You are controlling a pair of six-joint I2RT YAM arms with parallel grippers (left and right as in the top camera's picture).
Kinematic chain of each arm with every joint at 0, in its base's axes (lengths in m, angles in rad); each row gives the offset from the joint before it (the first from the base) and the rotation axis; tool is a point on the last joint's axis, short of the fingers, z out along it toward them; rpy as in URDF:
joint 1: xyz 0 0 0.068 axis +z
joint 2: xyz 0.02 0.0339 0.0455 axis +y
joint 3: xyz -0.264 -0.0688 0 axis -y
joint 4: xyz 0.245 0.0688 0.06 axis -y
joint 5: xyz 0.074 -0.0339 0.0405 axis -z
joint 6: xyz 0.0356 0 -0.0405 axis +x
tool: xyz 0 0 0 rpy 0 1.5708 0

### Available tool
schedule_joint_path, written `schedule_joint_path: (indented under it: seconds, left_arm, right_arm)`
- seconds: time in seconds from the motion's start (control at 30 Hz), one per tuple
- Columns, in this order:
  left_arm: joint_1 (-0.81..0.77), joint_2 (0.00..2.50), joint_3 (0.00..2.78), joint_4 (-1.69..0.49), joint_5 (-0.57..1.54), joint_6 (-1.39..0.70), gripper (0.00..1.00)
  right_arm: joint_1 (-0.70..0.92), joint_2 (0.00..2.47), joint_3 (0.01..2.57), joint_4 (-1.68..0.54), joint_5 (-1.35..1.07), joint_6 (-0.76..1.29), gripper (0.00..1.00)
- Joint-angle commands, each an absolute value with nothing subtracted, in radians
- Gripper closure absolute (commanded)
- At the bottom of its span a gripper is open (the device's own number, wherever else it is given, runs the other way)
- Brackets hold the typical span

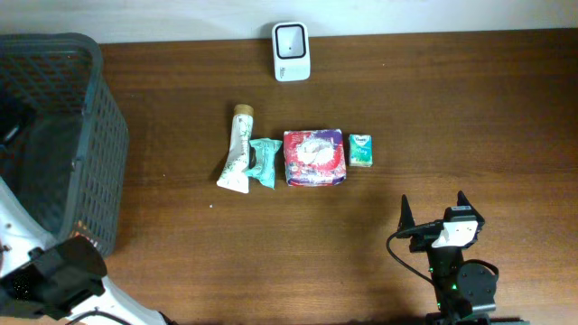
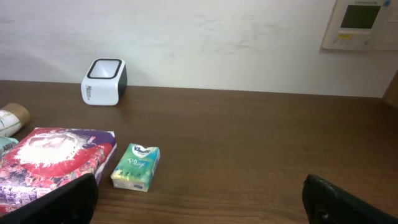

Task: Scan the item barcode
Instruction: 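Grasp the small orange pack in the basket, left gripper, then place the orange pack left of the white tube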

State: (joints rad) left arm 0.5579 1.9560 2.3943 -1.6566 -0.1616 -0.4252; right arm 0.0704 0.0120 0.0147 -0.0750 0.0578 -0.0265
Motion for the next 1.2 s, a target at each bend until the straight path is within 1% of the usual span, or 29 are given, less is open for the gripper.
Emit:
schedule_joint_path:
  seconds: [0.0, 0.03, 0.13, 0.23, 0.3, 0.33, 0.37, 0.43, 0.53, 0.63, 0.67, 0.7, 0.73, 0.77, 0.83, 0.87, 0.97, 1.0, 1.03, 1.1, 1.13, 1.17]
  left_arm:
    - [0.593, 1.966, 2.235, -1.592, -0.251, -0.586, 0.01]
    - [0.607, 1.966, 2.172, -1.558, -0.250, -0.615, 0.01]
    - [0.617, 1.966, 2.006, -1.478, -0.237, -0.614, 0.00]
    - [0.616, 1.966, 1.807, -1.385, -0.154, -0.614, 0.05]
    - [0.616, 1.966, 1.679, -1.319, -0.154, -0.614, 0.15]
    - [0.616, 1.966, 1.620, -1.287, -0.152, -0.614, 0.16]
    - [0.616, 1.966, 1.566, -1.260, -0.140, -0.615, 0.20]
    - [0.616, 1.966, 1.478, -1.216, -0.109, -0.615, 0.22]
    - [0.616, 1.966, 1.396, -1.181, -0.109, -0.615, 0.30]
    - [0.616, 1.966, 1.353, -1.140, -0.142, -0.614, 0.55]
    - [0.617, 1.966, 1.353, -1.137, -0.146, -0.614, 0.69]
    - [0.617, 1.966, 1.353, -1.131, -0.146, -0.614, 0.88]
    - [0.617, 1.966, 1.356, -1.126, -0.146, -0.614, 1.00]
    - [0.617, 1.966, 1.368, -1.131, -0.142, -0.611, 1.00]
    - [0.617, 1.966, 1.441, -1.140, -0.051, -0.512, 1.00]
    - [0.617, 1.963, 1.565, -1.167, 0.051, -0.408, 1.00]
    - [0.616, 1.948, 1.868, -1.287, 0.065, -0.406, 1.00]
    - [0.616, 1.942, 2.084, -1.370, 0.065, -0.404, 1.00]
    - [0.616, 1.929, 2.214, -1.405, 0.085, -0.383, 1.00]
    - [0.616, 1.882, 2.391, -1.442, 0.266, -0.319, 1.00]
    - [0.615, 1.845, 2.442, -1.442, 0.402, -0.273, 1.00]
    - [0.607, 1.808, 2.447, -1.444, 0.478, -0.271, 1.00]
  right_arm:
    - [0.065, 0.006, 0.006, -0.079, 0.056, -0.022, 0.01]
    - [0.065, 0.006, 0.006, -0.079, 0.056, -0.022, 0.01]
    - [0.065, 0.006, 0.006, -0.079, 0.056, -0.022, 0.01]
    - [0.065, 0.006, 0.006, -0.079, 0.056, -0.022, 0.01]
    - [0.065, 0.006, 0.006, -0.079, 0.056, -0.022, 0.02]
    - [0.065, 0.006, 0.006, -0.078, 0.056, -0.022, 0.02]
    - [0.065, 0.006, 0.006, -0.079, 0.056, -0.022, 0.01]
    - [0.065, 0.006, 0.006, -0.079, 0.056, -0.022, 0.01]
    - [0.065, 0.006, 0.006, -0.079, 0.056, -0.022, 0.02]
    - [0.065, 0.006, 0.006, -0.079, 0.056, -0.022, 0.01]
    - [0.065, 0.006, 0.006, -0.079, 0.056, -0.022, 0.01]
    - [0.065, 0.006, 0.006, -0.079, 0.056, -0.022, 0.01]
    - [0.065, 0.006, 0.006, -0.079, 0.056, -0.022, 0.01]
    - [0.065, 0.006, 0.006, -0.079, 0.056, -0.022, 0.01]
    - [0.065, 0.006, 0.006, -0.079, 0.056, -0.022, 0.02]
    - [0.065, 0.006, 0.006, -0.079, 0.056, -0.022, 0.01]
    - [0.065, 0.006, 0.006, -0.079, 0.056, -0.022, 0.01]
    - [0.065, 0.006, 0.006, -0.079, 0.056, -0.022, 0.01]
    - [0.065, 0.006, 0.006, -0.079, 0.056, -0.022, 0.01]
    - [0.065, 0.006, 0.006, -0.079, 0.056, -0.022, 0.01]
    - [0.065, 0.006, 0.006, -0.079, 0.056, -0.022, 0.02]
    - [0.065, 0.006, 0.006, -0.079, 0.056, -0.022, 0.01]
